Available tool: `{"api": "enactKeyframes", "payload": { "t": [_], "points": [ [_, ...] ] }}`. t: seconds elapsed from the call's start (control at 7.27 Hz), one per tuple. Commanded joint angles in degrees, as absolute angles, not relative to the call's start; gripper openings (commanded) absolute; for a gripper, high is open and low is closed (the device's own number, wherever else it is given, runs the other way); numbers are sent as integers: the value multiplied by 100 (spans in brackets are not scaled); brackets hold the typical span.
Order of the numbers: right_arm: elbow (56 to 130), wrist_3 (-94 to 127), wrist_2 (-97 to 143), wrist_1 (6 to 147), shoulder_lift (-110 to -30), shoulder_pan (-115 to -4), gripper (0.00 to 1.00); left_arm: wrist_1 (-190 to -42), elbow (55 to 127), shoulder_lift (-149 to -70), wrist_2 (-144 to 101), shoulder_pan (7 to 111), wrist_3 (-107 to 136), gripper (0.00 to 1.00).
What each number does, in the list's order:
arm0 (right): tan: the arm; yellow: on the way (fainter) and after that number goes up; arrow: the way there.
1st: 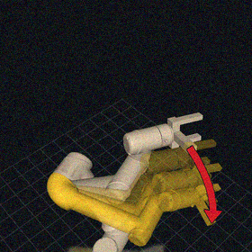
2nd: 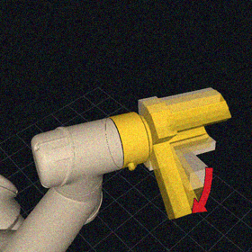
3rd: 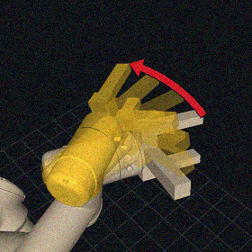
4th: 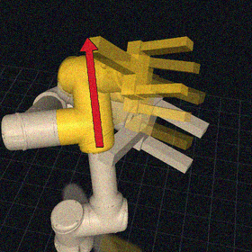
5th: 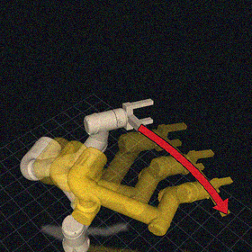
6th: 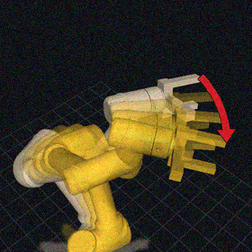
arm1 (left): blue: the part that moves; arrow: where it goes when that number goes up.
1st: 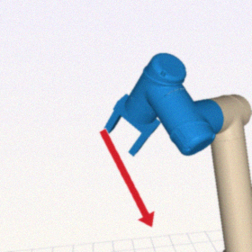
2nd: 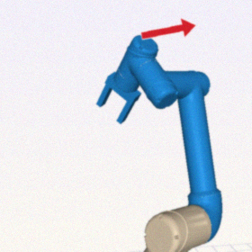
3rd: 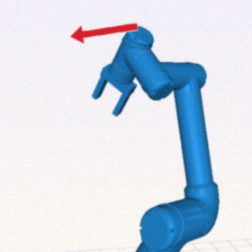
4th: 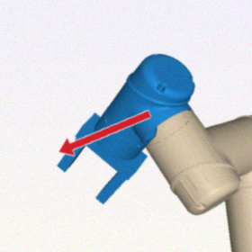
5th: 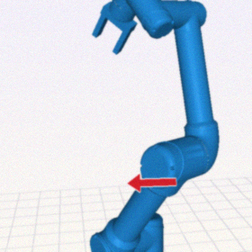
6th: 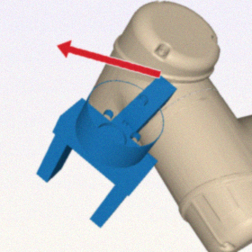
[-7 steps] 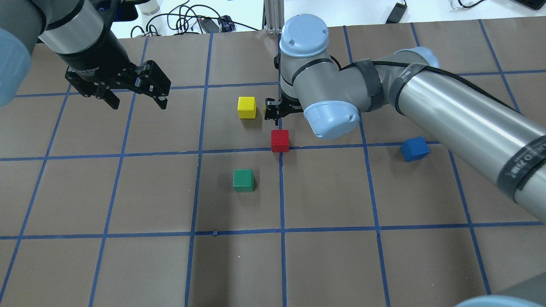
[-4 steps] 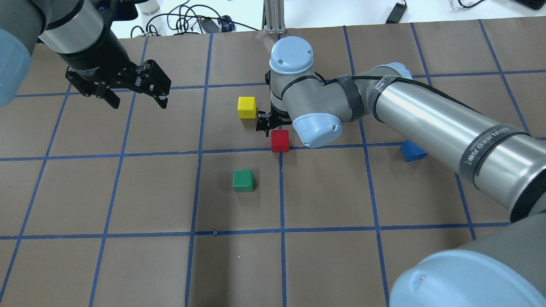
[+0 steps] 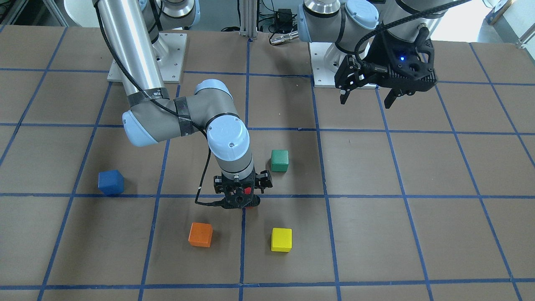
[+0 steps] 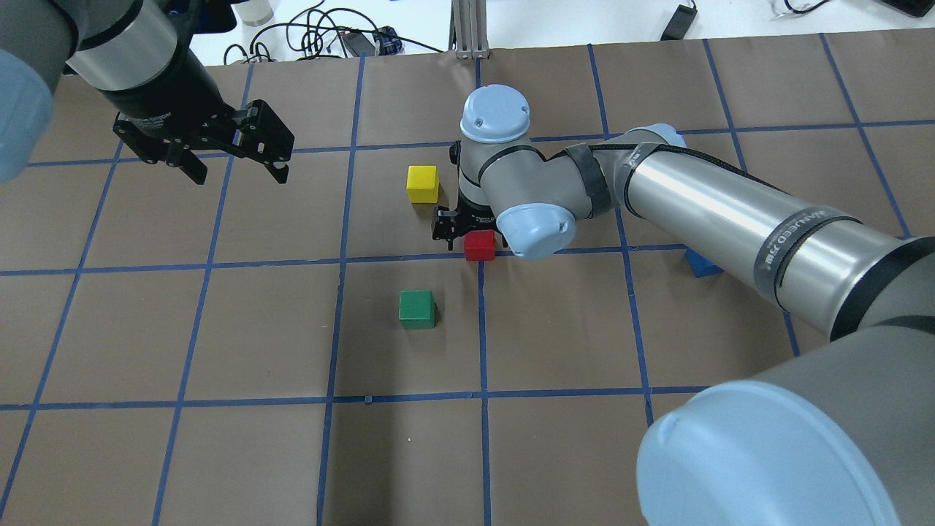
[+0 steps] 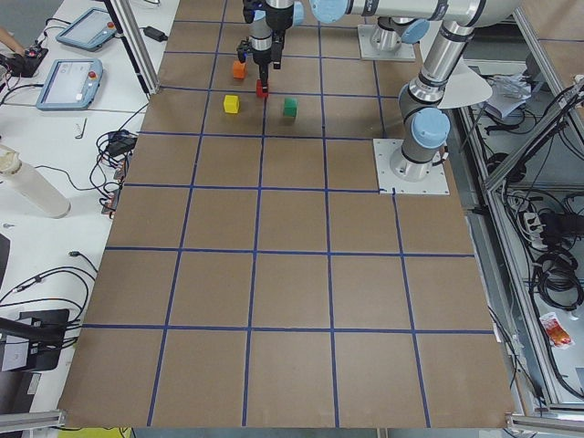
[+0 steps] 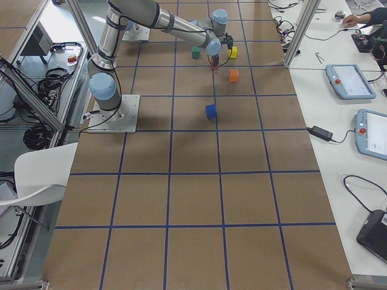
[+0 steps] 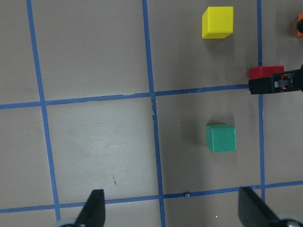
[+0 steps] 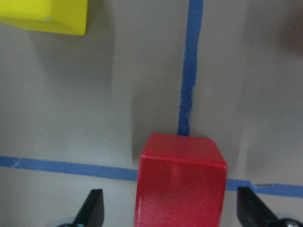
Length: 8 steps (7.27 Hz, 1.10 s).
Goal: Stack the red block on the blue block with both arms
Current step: 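Lower the right gripper around the red cube and close it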
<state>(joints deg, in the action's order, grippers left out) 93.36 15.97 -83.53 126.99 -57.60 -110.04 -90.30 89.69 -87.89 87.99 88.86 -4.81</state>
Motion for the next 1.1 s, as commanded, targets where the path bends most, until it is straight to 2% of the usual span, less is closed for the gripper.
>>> {"api": "enactKeyframes", "payload": {
  "t": [0.0,0.14,0.55,0.96],
  "points": [
    [9343,1556,-8323,12805,-5669,-10995,64,-9026,8965,-8789,8798,8886,-475,100],
    [9325,1617,-8323,12797,-5678,-10995,1,-9035,8974,-8789,8798,8886,-483,100],
    [9116,1652,-8375,12692,-5739,-10986,0,-9035,8974,-8789,8789,8886,-475,100],
    [8588,1556,-8559,11211,-6379,-10418,0,-9035,8974,-8789,8789,8886,-483,100]
  ]
}}
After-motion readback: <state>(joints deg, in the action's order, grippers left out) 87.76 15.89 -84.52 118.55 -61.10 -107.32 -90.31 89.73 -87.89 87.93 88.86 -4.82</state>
